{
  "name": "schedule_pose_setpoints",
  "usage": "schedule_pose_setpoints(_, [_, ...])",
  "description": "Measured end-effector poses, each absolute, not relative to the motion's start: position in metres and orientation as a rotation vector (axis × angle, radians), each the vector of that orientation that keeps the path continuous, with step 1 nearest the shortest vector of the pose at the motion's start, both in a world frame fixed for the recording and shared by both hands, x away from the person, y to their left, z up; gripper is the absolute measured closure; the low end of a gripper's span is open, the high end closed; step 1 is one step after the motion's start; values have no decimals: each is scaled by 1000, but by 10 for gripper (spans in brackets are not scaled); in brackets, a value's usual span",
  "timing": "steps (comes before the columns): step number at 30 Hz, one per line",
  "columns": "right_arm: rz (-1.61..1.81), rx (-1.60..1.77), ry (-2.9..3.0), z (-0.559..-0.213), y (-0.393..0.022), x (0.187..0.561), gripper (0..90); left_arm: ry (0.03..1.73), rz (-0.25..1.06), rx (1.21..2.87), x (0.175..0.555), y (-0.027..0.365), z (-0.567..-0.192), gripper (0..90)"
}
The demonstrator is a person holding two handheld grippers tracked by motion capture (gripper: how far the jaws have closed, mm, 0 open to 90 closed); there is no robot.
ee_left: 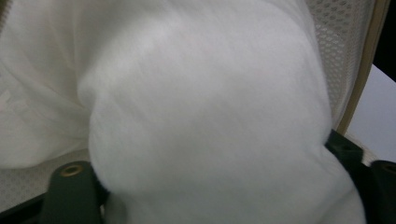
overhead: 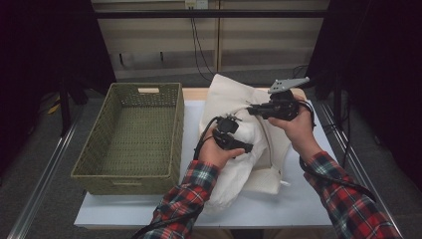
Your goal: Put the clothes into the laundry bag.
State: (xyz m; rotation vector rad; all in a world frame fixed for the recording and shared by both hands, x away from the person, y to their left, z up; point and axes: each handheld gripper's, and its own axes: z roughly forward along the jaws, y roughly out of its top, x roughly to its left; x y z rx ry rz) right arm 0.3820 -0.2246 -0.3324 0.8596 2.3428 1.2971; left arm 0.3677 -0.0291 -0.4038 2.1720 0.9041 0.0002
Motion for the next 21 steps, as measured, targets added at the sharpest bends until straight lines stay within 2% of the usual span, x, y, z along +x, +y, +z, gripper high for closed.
schedule_pose_setpoints(4, [1293, 862, 2350, -336, -224, 383, 874, 925, -17, 2161, 366, -26, -400, 130])
schedule_pose_setpoints(9, [1284, 864, 2362, -341, -222, 384, 874, 922, -2, 2169, 363, -19, -397, 74])
schedule_pose_setpoints(21, [1284, 875, 2367, -347, -220, 388, 873, 914, 47, 2150, 352, 1, -386, 41])
